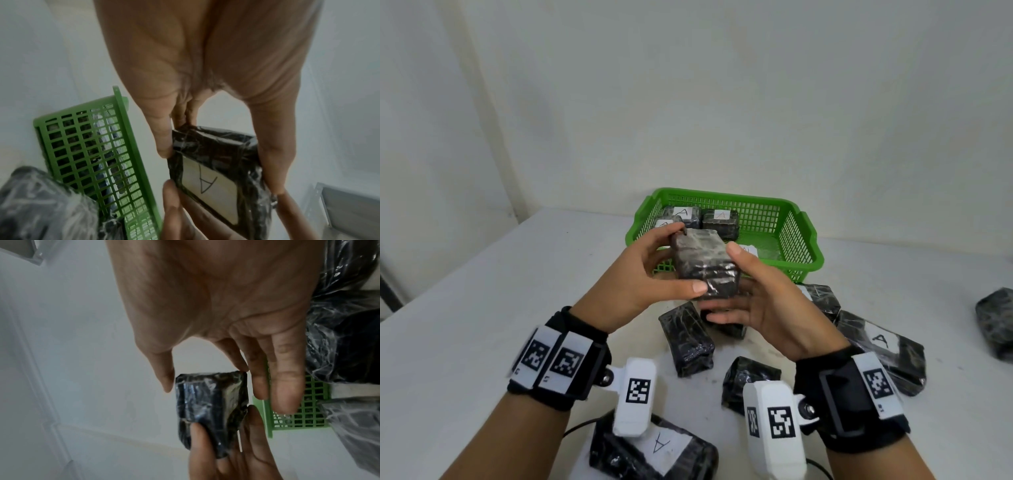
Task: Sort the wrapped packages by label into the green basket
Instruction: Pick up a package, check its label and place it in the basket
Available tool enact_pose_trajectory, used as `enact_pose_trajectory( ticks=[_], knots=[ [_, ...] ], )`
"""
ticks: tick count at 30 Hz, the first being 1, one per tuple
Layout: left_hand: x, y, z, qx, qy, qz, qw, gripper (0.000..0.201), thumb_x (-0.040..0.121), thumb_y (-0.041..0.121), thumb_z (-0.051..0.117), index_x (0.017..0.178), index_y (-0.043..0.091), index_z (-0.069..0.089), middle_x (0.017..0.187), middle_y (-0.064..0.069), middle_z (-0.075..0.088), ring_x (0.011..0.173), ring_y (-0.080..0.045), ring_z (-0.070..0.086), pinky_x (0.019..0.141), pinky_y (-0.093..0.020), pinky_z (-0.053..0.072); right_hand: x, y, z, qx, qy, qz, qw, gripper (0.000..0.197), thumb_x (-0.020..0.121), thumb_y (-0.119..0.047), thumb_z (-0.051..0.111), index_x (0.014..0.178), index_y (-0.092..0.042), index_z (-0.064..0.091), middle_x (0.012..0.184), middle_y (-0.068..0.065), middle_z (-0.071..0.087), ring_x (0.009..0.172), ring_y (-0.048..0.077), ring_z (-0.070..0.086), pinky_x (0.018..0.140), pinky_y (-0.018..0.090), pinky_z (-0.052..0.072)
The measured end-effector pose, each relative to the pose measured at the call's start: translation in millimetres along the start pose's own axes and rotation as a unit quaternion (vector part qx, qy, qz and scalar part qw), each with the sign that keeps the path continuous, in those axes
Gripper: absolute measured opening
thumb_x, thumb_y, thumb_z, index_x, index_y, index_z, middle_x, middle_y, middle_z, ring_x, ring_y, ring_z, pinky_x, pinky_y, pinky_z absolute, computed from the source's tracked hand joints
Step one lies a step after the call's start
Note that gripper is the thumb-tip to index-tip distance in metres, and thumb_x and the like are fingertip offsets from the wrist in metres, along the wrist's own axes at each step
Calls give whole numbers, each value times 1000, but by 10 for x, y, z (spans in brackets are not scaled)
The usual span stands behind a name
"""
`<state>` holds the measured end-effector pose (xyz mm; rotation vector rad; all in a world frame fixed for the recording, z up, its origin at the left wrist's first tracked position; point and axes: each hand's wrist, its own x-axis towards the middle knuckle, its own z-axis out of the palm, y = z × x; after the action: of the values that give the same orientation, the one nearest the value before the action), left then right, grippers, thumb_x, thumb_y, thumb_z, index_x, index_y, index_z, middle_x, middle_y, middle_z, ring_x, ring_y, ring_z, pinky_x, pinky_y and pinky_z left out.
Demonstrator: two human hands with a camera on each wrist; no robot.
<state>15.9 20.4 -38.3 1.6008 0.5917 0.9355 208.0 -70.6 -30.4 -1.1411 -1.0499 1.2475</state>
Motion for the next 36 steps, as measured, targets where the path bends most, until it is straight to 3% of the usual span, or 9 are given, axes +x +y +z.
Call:
enact_pose_trajectory(
  ticks=[4, 9, 13, 18, 24, 27, 29, 33, 36],
  knots=[
    [-33, 3, 16, 3, -59, 2, 998, 103, 58, 17, 91, 147, 29, 42, 145, 11, 53, 132, -11, 55, 98, -33, 55, 57, 31, -43, 20, 38, -28, 999, 40, 91, -30, 70, 124, -8, 70, 105, 11, 80, 82, 20, 77, 68, 32, 64],
    [-4, 29, 59, 0, 14, -4, 1000, 69, 81, 25, 78, 144, 18, 50, 135, 0, 65, 117, -16, 68, 91, -34, 59, 46, 69, -46, -71, 75, -128, 986, 49, 88, -1, 77, 131, -22, 67, 108, 4, 80, 95, 19, 78, 81, 31, 63],
    [9, 30, 38, 15, 80, 55, 995, 59, 72, 14, 79, 128, 9, 63, 116, -6, 75, 109, -20, 71, 87, -29, 59, 29, 69, -13, -119, 78, -169, 975, 51, 84, -18, 82, 131, -30, 67, 117, -4, 78, 107, 14, 75, 89, 31, 62],
    [-2, 8, 44, 37, 51, 89, 994, 56, 71, -4, 82, 123, 7, 64, 115, -7, 74, 108, -18, 71, 91, -26, 56, 33, 52, -11, -60, 41, -83, 994, 64, 81, -58, 71, 137, -28, 63, 127, -4, 74, 116, 15, 72, 97, 39, 59],
    [-47, 61, 19, 96, -4, 112, 989, 58, 71, 2, 86, 122, 19, 65, 123, 0, 70, 119, -17, 65, 104, -35, 52, 109, 109, -45, -17, 36, -37, 998, 65, 78, -37, 79, 134, -8, 64, 124, 12, 76, 116, 28, 72, 108, 44, 54],
    [-55, 59, -3, 119, -31, 47, 991, 85, 67, 37, 87, 143, 31, 49, 141, 14, 58, 134, -4, 52, 112, -34, 43, 108, 107, -44, -20, 69, -60, 996, 55, 70, -29, 92, 119, -17, 70, 114, 3, 79, 113, 18, 73, 111, 44, 52],
    [-45, 57, 2, 104, -7, 0, 995, 91, 63, 52, 81, 145, 30, 48, 137, 13, 61, 128, -3, 57, 111, -36, 45, 111, 124, -55, -41, 81, -70, 993, 49, 67, -28, 95, 110, -27, 71, 108, -9, 81, 111, 11, 74, 110, 44, 52],
    [-30, 36, 7, 92, 14, -19, 995, 85, 56, 46, 86, 132, 21, 60, 120, 6, 72, 111, -8, 69, 99, -40, 56, 83, 104, -12, -103, 58, -70, 991, 82, 62, -45, 93, 137, -26, 64, 129, -6, 73, 121, 8, 69, 111, 40, 52],
    [-37, 29, 5, 89, 3, -11, 996, 88, 56, 44, 86, 136, 22, 57, 125, 10, 70, 116, -5, 66, 98, -33, 56, 53, 83, -10, -108, 61, -88, 988, 84, 67, -32, 95, 142, -20, 60, 125, -4, 75, 111, -2, 71, 104, 26, 55]
  ],
)
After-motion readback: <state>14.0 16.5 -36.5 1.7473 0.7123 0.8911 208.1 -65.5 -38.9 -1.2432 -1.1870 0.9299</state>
